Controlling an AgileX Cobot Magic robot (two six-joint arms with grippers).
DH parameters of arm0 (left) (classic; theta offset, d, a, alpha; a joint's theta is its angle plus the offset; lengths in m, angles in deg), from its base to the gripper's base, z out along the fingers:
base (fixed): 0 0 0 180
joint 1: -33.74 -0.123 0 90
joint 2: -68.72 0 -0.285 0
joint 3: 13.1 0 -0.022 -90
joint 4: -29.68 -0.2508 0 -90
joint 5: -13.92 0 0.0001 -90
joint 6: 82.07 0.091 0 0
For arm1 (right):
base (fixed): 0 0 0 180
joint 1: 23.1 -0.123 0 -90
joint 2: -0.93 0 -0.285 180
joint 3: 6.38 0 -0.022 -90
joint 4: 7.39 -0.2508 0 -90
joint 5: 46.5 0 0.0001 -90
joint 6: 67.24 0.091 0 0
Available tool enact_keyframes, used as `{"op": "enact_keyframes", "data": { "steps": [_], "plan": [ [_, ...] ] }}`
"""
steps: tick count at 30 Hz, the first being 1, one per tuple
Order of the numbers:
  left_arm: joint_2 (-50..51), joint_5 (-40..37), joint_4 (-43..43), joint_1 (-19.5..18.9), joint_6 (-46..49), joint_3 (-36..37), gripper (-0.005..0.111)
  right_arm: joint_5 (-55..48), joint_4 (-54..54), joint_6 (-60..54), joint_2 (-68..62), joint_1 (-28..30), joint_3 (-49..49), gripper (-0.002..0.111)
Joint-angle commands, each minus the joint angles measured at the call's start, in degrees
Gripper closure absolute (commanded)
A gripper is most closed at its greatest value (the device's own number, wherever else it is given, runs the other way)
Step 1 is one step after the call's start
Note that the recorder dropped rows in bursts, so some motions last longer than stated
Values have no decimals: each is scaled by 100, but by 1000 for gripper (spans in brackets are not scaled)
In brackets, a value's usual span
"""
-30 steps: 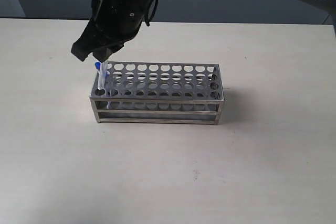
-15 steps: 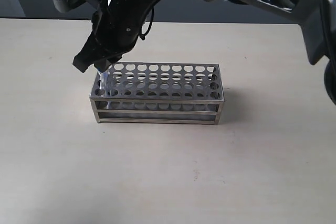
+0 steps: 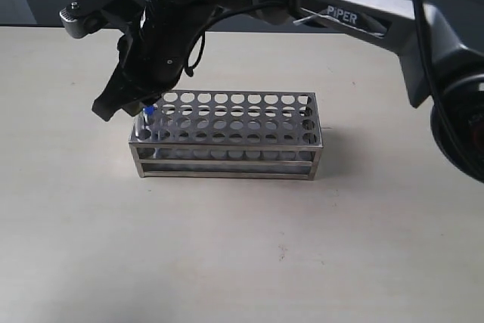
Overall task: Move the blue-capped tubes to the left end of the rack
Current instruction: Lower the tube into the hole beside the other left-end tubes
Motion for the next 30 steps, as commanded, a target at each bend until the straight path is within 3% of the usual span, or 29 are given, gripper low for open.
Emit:
{"op": "enact_keyframes", "data": {
  "steps": [1,30],
  "plan": [
    [32,39,-12,36,3,-30,106,-107,187,-42,-173,-83,1,109],
    [32,39,-12,36,3,-30,106,-268,-68,9,-391,-131,-311,109]
  ]
}}
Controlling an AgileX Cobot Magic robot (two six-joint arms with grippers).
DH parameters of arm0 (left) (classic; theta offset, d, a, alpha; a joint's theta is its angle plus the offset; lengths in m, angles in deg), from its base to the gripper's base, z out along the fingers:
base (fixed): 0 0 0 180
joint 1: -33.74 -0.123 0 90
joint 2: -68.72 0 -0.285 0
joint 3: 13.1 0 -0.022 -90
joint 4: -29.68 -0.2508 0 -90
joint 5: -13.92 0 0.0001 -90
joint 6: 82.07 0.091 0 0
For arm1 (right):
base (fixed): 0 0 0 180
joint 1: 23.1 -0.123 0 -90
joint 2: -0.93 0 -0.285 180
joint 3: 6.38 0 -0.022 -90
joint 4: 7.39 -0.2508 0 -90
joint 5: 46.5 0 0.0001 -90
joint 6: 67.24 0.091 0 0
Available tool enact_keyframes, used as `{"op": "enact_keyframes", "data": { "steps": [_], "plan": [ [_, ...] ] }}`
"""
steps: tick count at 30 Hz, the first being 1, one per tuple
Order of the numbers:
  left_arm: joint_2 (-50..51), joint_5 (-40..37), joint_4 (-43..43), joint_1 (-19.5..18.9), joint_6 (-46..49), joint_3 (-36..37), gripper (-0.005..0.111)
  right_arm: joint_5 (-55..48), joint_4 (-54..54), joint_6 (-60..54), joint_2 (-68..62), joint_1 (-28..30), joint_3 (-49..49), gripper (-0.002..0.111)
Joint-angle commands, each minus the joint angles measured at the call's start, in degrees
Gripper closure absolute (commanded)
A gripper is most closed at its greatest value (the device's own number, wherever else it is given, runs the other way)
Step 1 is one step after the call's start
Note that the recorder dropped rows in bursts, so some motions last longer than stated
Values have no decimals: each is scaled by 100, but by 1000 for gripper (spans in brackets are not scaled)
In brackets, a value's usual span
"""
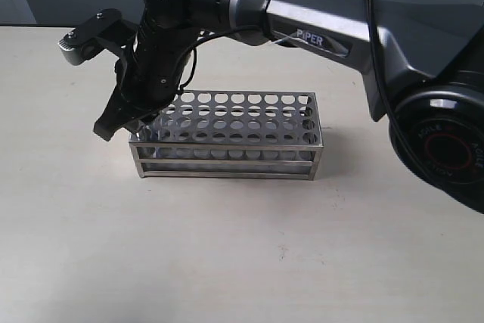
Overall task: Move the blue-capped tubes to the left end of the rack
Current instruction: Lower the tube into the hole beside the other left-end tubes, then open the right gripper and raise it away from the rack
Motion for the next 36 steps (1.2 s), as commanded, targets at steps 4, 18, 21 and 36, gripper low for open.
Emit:
{"op": "enact_keyframes", "data": {
  "steps": [4,18,21,36],
  "plan": [
    [32,39,-12,36,3,-30,106,-250,-213,25,21,-31,-20,109],
    [32,39,-12,36,3,-30,106,-368,-224,397,21,-31,-20,53],
    [32,39,-12,36,3,-30,106,-503,-224,427,34,-31,-20,52],
    [32,39,-12,36,3,-30,106,-1210,637,1034,949,-31,-20,52]
  ]
}}
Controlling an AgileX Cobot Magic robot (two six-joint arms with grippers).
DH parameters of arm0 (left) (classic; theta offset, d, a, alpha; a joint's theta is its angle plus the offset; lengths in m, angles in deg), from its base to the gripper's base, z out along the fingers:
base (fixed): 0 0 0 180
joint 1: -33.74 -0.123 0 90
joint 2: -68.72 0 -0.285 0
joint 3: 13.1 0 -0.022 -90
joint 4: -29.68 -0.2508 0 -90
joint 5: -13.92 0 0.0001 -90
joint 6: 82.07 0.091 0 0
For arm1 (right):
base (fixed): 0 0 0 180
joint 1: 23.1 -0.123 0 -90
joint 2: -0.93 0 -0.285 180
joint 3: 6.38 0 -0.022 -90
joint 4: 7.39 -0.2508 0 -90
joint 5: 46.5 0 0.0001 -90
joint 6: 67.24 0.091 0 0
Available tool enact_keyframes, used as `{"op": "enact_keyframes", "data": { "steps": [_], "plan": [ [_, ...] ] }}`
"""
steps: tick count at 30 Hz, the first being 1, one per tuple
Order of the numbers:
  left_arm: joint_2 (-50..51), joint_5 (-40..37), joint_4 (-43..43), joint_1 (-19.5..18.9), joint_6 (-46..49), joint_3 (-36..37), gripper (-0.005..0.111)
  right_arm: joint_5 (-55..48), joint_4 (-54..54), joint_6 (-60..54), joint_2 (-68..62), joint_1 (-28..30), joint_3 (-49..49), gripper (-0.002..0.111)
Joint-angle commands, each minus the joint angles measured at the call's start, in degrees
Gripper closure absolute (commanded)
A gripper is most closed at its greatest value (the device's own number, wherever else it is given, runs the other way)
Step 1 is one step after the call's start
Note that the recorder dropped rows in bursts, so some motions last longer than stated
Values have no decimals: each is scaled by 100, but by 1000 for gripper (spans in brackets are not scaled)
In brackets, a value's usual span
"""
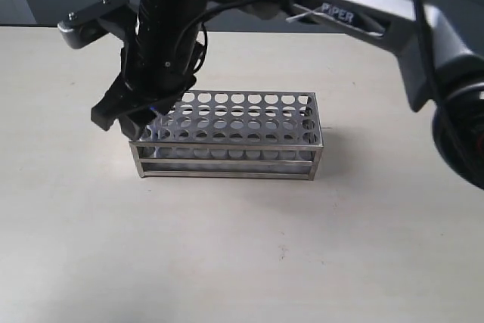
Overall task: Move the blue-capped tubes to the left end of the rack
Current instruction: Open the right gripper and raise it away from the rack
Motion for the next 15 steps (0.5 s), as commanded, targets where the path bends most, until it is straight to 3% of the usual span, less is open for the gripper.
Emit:
{"op": "enact_keyframes", "data": {
  "steps": [1,13,15],
  "plan": [
    [32,39,-12,36,3,-30,106,-271,331,105,491,10,-20,52],
    [32,39,-12,36,3,-30,106,-292,812,636,1703,10,-20,52],
    [32,39,-12,36,3,-30,106,-292,824,636,2278,10,-20,62]
  ]
}}
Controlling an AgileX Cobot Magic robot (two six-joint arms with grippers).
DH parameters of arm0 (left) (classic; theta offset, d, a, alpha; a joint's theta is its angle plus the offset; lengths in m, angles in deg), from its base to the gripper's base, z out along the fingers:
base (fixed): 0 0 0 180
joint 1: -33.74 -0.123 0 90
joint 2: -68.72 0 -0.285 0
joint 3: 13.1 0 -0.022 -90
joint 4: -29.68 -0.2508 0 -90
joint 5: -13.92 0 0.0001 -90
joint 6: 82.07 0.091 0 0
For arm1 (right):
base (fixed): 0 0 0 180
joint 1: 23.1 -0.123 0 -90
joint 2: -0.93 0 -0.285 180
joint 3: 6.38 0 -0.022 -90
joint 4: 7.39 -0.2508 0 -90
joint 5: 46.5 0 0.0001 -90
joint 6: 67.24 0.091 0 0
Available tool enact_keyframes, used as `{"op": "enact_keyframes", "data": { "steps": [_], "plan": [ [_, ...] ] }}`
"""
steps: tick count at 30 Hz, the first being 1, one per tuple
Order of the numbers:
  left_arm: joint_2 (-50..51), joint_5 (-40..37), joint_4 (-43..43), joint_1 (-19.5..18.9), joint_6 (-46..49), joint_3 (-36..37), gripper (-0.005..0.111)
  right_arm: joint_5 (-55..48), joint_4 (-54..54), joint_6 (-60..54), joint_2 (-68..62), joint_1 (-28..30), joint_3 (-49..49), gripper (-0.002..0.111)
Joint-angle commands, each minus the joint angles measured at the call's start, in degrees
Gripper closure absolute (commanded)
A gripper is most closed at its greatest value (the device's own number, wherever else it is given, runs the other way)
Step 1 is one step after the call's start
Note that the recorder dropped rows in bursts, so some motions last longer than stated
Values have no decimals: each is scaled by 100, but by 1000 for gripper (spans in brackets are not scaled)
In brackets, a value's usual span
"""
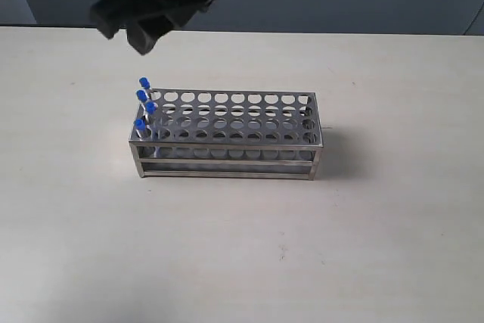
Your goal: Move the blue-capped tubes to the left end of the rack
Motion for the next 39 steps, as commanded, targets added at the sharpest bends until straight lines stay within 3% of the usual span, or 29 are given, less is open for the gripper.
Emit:
{"op": "enact_keyframes", "data": {
  "steps": [1,5,6,16,27,31,33,36,39],
  "plan": [
    [32,39,-12,36,3,-30,106,-27,65,44,858,10,-20,67],
    [32,39,-12,36,3,-30,106,-27,154,71,1583,10,-20,105],
    [32,39,-12,36,3,-30,106,-27,257,210,1788,10,-20,109],
    [32,39,-12,36,3,-30,106,-27,154,557,2839,10,342,109],
    [32,39,-12,36,3,-30,106,-27,1595,1202,3301,95,614,109],
    [32,39,-12,36,3,-30,106,312,1020,1199,3838,836,1243,109],
    [32,39,-12,36,3,-30,106,814,473,1199,4300,1639,1965,109],
    [32,39,-12,36,3,-30,106,2147,-743,464,5240,3092,4026,109],
    [32,39,-12,36,3,-30,106,3514,-1980,-499,6238,4047,5939,109]
  ]
}}
